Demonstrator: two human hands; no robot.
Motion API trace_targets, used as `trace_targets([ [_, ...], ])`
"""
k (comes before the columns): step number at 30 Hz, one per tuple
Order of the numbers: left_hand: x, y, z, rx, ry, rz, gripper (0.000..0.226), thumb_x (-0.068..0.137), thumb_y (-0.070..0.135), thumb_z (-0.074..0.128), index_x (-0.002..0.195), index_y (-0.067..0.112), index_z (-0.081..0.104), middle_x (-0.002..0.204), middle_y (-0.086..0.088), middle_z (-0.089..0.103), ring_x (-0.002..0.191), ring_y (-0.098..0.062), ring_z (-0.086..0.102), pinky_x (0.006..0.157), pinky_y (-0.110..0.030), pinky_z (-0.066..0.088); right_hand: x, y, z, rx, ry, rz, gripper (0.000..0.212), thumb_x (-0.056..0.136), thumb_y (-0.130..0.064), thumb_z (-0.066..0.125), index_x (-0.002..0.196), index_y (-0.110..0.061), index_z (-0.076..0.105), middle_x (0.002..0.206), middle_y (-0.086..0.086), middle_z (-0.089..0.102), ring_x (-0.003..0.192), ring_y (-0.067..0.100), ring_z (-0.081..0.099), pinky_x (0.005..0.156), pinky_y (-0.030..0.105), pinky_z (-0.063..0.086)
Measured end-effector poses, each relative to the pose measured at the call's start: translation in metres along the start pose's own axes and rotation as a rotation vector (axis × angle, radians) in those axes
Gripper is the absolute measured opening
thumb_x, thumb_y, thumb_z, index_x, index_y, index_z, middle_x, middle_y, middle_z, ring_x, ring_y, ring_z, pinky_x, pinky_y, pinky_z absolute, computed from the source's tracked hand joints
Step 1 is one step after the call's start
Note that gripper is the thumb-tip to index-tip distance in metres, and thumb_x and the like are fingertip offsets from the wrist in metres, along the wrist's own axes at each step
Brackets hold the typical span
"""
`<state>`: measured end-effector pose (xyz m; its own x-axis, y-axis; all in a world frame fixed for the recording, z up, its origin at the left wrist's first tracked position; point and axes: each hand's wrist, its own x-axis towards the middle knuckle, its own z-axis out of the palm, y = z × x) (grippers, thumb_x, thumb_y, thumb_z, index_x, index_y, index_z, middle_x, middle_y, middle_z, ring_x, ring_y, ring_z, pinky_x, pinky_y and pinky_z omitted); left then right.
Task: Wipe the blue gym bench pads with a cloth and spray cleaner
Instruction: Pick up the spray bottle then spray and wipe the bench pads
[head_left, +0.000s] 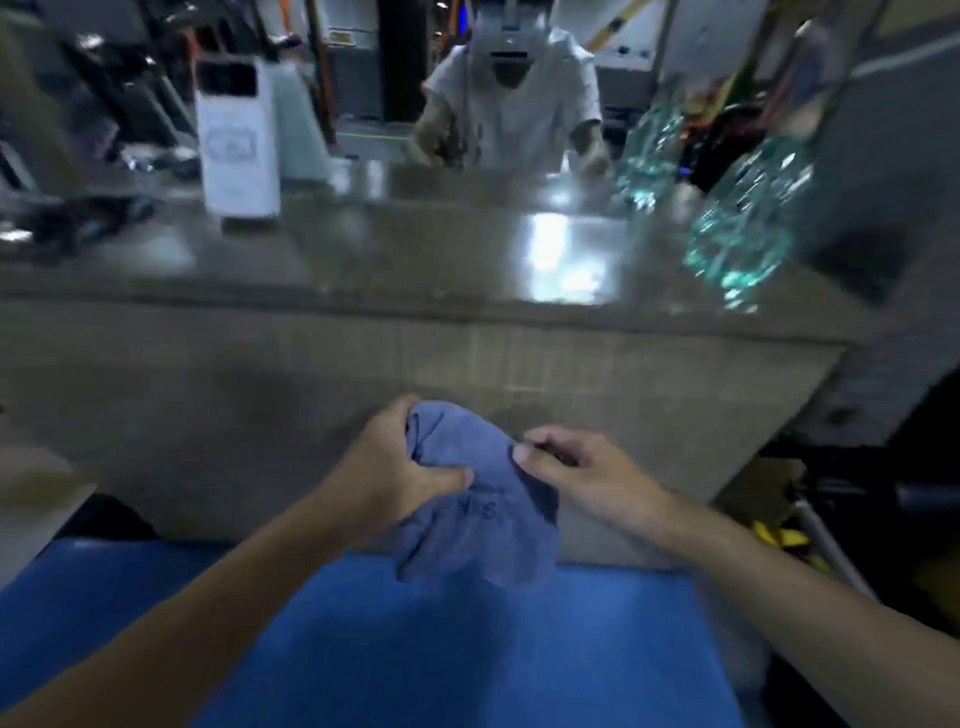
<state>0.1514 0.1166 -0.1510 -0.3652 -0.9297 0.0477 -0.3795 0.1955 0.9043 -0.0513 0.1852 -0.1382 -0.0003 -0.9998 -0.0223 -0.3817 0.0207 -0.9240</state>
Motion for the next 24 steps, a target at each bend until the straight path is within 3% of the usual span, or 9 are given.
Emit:
trace_targets([
  [5, 0.022, 0.126, 0.013, 0.132, -0.105, 0.088, 0.046, 0.059, 0.039, 0.078, 0.098, 0.025, 0.061, 0.088, 0.010, 0.065, 0.078, -0.005, 0.060, 0.071, -0.023, 0.049, -0.026, -0.066, -0.120, -0.187, 0.475, -0.026, 0.020, 0.089, 0.005, 0.061, 0.077, -0.011, 0.065, 0.069, -0.004, 0.061, 0.058, -0.004, 0.051, 0.062, 0.007, 0.039],
  [8, 0.036, 0.165, 0.027, 0.118, -0.113, 0.138, 0.031, 0.069, 0.024, 0.084, 0.092, 0.023, 0.062, 0.086, 0.002, 0.070, 0.081, -0.011, 0.067, 0.070, -0.035, 0.054, -0.023, -0.078, -0.181, -0.218, 0.760, -0.032, 0.010, 0.088, -0.010, 0.067, 0.089, -0.016, 0.059, 0.077, 0.001, 0.061, 0.069, 0.002, 0.057, 0.070, 0.025, 0.047],
  [10, 0.046, 0.183, 0.039, 0.130, -0.122, 0.175, 0.028, 0.074, 0.019, 0.083, 0.093, 0.023, 0.062, 0.087, 0.002, 0.069, 0.081, -0.009, 0.066, 0.070, -0.030, 0.053, -0.009, -0.078, -0.209, -0.255, 0.784, 0.001, 0.034, 0.084, -0.030, 0.074, 0.108, -0.017, 0.053, 0.100, 0.010, 0.059, 0.095, 0.023, 0.059, 0.086, 0.043, 0.049],
  [11, 0.051, 0.190, 0.044, 0.139, -0.129, 0.193, 0.026, 0.076, 0.019, 0.082, 0.091, 0.024, 0.061, 0.084, 0.004, 0.068, 0.078, -0.004, 0.065, 0.064, -0.023, 0.050, 0.001, -0.078, -0.219, -0.292, 0.762, 0.016, 0.050, 0.082, -0.038, 0.075, 0.119, -0.016, 0.051, 0.112, 0.010, 0.055, 0.109, 0.027, 0.055, 0.095, 0.046, 0.046],
  [14, 0.063, 0.202, 0.053, 0.158, -0.157, 0.202, 0.024, 0.078, 0.021, 0.081, 0.086, 0.029, 0.059, 0.077, 0.012, 0.066, 0.070, 0.004, 0.062, 0.057, -0.013, 0.043, 0.036, -0.092, -0.239, -0.237, 0.715, -0.010, 0.078, 0.081, -0.043, 0.076, 0.143, -0.012, 0.039, 0.139, 0.006, 0.046, 0.132, 0.022, 0.041, 0.111, 0.042, 0.035],
  [17, 0.071, 0.204, 0.053, 0.172, -0.146, 0.179, 0.021, 0.079, 0.024, 0.081, 0.090, 0.026, 0.063, 0.081, 0.010, 0.069, 0.074, 0.001, 0.065, 0.059, -0.015, 0.048, 0.067, -0.104, -0.242, -0.086, 0.676, -0.035, 0.077, 0.081, -0.045, 0.076, 0.143, -0.015, 0.041, 0.130, 0.000, 0.055, 0.119, 0.016, 0.052, 0.101, 0.034, 0.043],
  [20, 0.069, 0.201, 0.046, 0.158, -0.119, 0.154, 0.020, 0.080, 0.022, 0.081, 0.092, 0.021, 0.064, 0.082, 0.005, 0.070, 0.076, -0.006, 0.067, 0.064, -0.023, 0.053, 0.081, -0.108, -0.237, -0.113, 0.669, -0.042, 0.035, 0.087, -0.037, 0.072, 0.109, -0.015, 0.057, 0.089, -0.004, 0.060, 0.079, 0.011, 0.055, 0.075, 0.032, 0.045],
  [22, 0.062, 0.198, 0.037, 0.146, -0.124, 0.135, 0.021, 0.080, 0.020, 0.080, 0.094, 0.020, 0.063, 0.085, 0.003, 0.071, 0.080, -0.011, 0.068, 0.071, -0.030, 0.056, 0.083, -0.112, -0.232, -0.108, 0.701, -0.032, 0.018, 0.092, -0.028, 0.067, 0.097, -0.015, 0.056, 0.075, -0.004, 0.054, 0.066, 0.010, 0.049, 0.063, 0.028, 0.042],
  [24, 0.051, 0.193, 0.025, 0.132, -0.132, 0.143, 0.023, 0.081, 0.017, 0.078, 0.096, 0.021, 0.062, 0.088, 0.002, 0.071, 0.084, -0.016, 0.069, 0.075, -0.037, 0.058, 0.080, -0.115, -0.226, -0.120, 0.721, -0.015, 0.014, 0.095, -0.026, 0.063, 0.094, -0.017, 0.053, 0.070, -0.004, 0.050, 0.064, 0.012, 0.047, 0.059, 0.028, 0.041],
])
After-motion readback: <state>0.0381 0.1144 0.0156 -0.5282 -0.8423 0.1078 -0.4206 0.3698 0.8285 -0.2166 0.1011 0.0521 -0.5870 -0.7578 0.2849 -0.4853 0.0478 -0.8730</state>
